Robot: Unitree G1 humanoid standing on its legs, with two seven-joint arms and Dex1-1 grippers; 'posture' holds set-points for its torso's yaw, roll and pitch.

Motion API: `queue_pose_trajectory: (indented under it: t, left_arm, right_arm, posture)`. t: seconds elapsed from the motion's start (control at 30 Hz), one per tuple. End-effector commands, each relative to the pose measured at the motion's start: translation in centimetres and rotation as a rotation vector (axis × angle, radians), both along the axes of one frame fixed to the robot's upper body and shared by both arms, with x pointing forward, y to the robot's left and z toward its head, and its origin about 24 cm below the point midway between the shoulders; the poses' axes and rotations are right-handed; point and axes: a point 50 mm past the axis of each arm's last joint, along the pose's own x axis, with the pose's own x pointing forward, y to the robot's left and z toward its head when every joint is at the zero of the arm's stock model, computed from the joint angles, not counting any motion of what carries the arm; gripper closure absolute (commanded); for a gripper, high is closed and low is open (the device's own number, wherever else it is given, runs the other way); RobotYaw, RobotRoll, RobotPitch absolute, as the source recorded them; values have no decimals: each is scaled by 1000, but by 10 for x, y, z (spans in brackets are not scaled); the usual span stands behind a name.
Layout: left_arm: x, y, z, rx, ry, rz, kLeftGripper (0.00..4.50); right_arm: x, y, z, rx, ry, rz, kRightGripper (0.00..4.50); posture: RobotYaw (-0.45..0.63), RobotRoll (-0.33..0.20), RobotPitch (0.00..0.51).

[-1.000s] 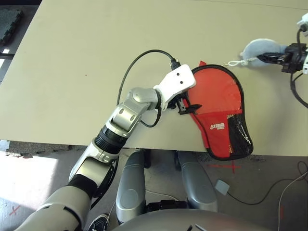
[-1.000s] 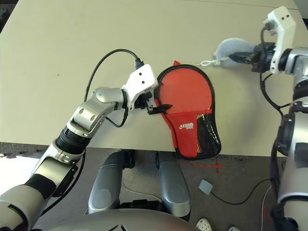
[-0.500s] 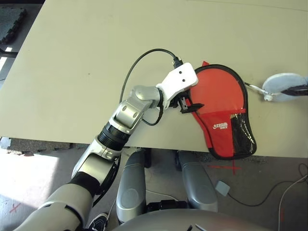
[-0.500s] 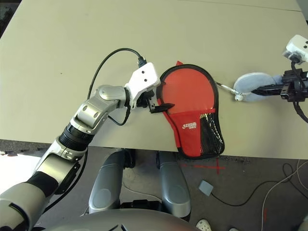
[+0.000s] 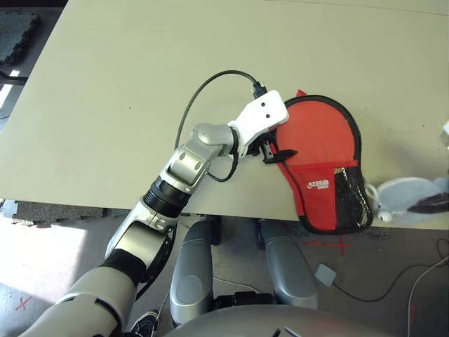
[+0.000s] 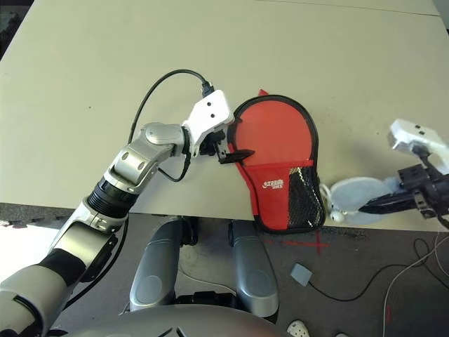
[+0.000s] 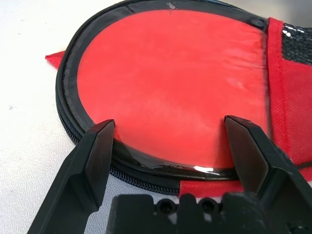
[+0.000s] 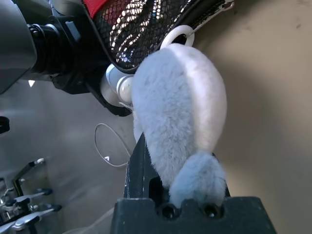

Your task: Store the ping-pong paddle in its case and zip it.

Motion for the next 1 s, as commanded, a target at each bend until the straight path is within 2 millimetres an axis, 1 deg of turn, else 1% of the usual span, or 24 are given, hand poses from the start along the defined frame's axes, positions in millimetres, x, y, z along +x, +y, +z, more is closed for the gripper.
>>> queue_pose_trajectory:
  t: [0.03,0.1,0.17,0.2,0.27,0.33,0.37,0.4,0.43,0.47,0.5,0.53,0.67,0.77,0.83,0.9,1.0]
  left_arm:
    - [2,7,-28,86,97,51,0]
    - [3,8,-28,87,97,57,0]
    - [3,8,-28,82,99,65,0]
    - [4,9,-28,71,102,71,0]
    - [4,10,-23,34,110,79,0]
    - [3,14,-14,-25,121,85,0]
    - [2,16,-10,-49,125,89,0]
    - [3,19,-4,-78,129,97,0]
    - [3,22,0,-99,133,105,0]
    - [4,27,8,-128,127,120,0]
    - [5,32,14,-152,117,136,0]
    - [6,38,20,-173,106,153,0]
    - [12,61,44,-273,51,259,0]
    - [17,76,57,-344,3,344,0]
    - [21,86,65,-390,-31,406,0]
    - [26,101,72,-455,-72,508,0]
    - [32,124,75,-516,-129,663,0]
  right_arm:
    - [-7,7,1,10,44,34,4270]
    - [-10,9,-1,12,51,46,4270]
    - [-5,8,-3,-9,-8,7,4270]
    - [-2,6,-2,-17,-40,-27,3529]
    - [3,0,6,-5,-75,-90,2927]
    - [8,-9,16,25,-123,-150,2123]
    - [9,-13,19,42,-143,-177,1797]
    - [11,-19,22,51,-173,-209,1333]
    - [13,-23,23,56,-197,-233,960]
    - [16,-29,25,66,-238,-272,629]
    - [20,-33,28,81,-284,-310,188]
    - [25,-36,29,99,-326,-351,42]
    - [51,-50,33,200,-593,-578,42]
    - [66,-56,30,239,-739,-696,42]
    - [72,-58,27,244,-826,-757,42]
    - [79,-61,22,270,-905,-858,42]
    - [83,-65,16,295,-996,-978,42]
  posture:
    - [-201,0,373]
    - [-201,0,373]
    - [-200,0,370]
    - [-200,0,367]
    - [-201,0,362]
    - [-201,0,343]
    - [-201,0,339]
    - [-201,0,339]
    - [-198,0,328]
    - [-196,0,324]
    - [-194,0,320]
    - [-188,0,311]
    - [-174,0,293]
    - [-165,0,285]
    - [-161,0,280]
    - [-156,0,275]
    - [-148,0,272]
